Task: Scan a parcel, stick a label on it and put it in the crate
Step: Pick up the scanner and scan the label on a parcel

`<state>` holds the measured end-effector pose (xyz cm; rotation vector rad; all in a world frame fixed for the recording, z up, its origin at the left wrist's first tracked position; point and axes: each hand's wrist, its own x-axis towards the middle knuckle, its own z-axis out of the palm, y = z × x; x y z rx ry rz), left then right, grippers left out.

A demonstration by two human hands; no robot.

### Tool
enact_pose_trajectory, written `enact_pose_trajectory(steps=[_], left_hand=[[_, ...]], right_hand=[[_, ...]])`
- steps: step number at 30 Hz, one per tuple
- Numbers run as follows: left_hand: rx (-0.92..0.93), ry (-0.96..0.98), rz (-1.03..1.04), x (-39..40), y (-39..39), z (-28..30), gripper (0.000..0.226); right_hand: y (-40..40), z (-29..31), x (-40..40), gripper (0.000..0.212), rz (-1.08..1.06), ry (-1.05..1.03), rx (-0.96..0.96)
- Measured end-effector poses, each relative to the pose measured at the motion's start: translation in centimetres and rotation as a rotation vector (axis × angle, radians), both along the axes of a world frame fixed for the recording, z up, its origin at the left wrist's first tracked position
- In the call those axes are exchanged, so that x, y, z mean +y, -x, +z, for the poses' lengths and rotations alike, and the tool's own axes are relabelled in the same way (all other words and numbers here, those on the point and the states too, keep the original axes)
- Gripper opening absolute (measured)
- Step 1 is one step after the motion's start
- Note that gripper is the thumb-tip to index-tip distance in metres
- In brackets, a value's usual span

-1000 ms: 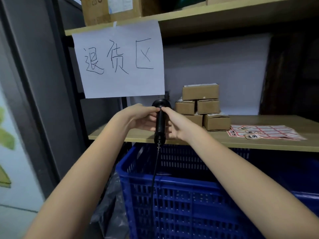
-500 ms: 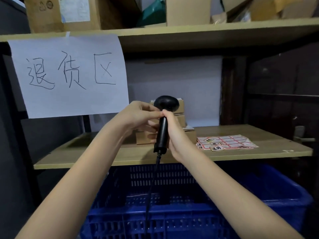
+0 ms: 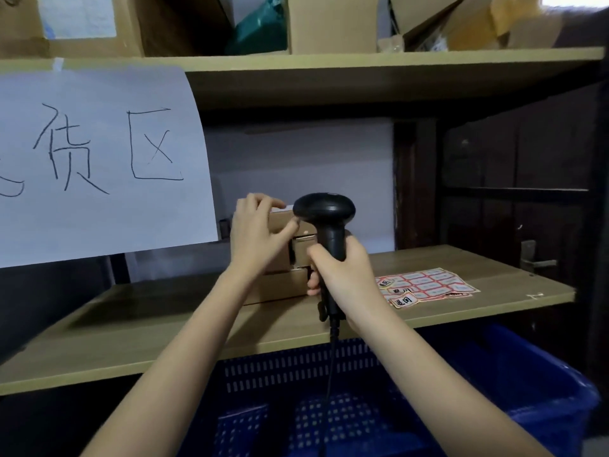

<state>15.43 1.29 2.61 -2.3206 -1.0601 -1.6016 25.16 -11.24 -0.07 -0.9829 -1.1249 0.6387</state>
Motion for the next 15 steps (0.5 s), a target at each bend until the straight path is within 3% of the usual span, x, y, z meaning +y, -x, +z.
enact_pose_trajectory(steps=[11,15], left_hand=[[-0.162,0.569,-0.268,7.2,0.0,2.4,0.102],[-0.087,0.696,-0.314,8.8,0.2,2.7,0.091]], right_hand=[[-3.5,0.7,-0.7,0.006,0.049,0.033,-0.048],[-4.2,1.1,-0.9,0.005,0.142,0.062,-0.088]])
